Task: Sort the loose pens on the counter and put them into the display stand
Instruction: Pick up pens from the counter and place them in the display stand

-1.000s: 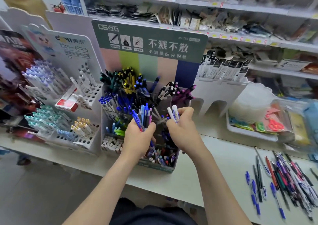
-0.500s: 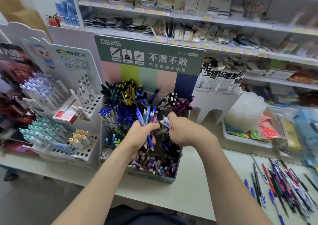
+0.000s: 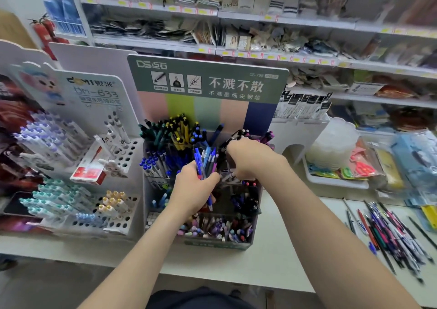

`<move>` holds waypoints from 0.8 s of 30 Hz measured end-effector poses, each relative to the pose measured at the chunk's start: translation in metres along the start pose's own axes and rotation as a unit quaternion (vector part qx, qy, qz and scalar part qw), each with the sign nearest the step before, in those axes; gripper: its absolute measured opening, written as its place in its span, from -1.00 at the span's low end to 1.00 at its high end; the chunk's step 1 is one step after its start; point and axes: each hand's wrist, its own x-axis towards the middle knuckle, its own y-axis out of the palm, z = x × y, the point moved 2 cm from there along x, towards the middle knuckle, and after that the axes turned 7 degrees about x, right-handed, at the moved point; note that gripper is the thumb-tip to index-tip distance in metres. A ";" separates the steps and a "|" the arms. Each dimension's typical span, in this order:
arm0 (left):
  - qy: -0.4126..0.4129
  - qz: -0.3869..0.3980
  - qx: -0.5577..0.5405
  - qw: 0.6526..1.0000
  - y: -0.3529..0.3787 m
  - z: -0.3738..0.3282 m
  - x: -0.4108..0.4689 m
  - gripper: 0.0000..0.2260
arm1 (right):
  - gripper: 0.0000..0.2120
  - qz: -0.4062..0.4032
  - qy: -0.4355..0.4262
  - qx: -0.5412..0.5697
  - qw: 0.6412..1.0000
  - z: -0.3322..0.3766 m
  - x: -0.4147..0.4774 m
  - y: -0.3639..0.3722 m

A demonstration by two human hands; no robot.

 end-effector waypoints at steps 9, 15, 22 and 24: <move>0.020 0.098 -0.007 0.995 -0.002 0.006 0.004 -0.86 | -0.64 -0.082 -0.048 0.153 0.984 -0.020 -0.008 0.014; 0.026 0.009 -0.039 0.999 -0.005 0.014 0.004 -0.90 | -0.73 -0.253 -0.050 0.290 0.921 -0.019 -0.018 0.053; 0.033 0.010 -0.045 0.998 -0.008 0.019 0.002 -0.89 | -0.84 -0.426 0.132 0.280 0.850 0.005 -0.052 0.086; 0.035 0.008 -0.055 0.998 -0.006 0.019 0.001 -0.89 | -0.88 -0.430 0.171 0.290 0.837 0.015 -0.060 0.101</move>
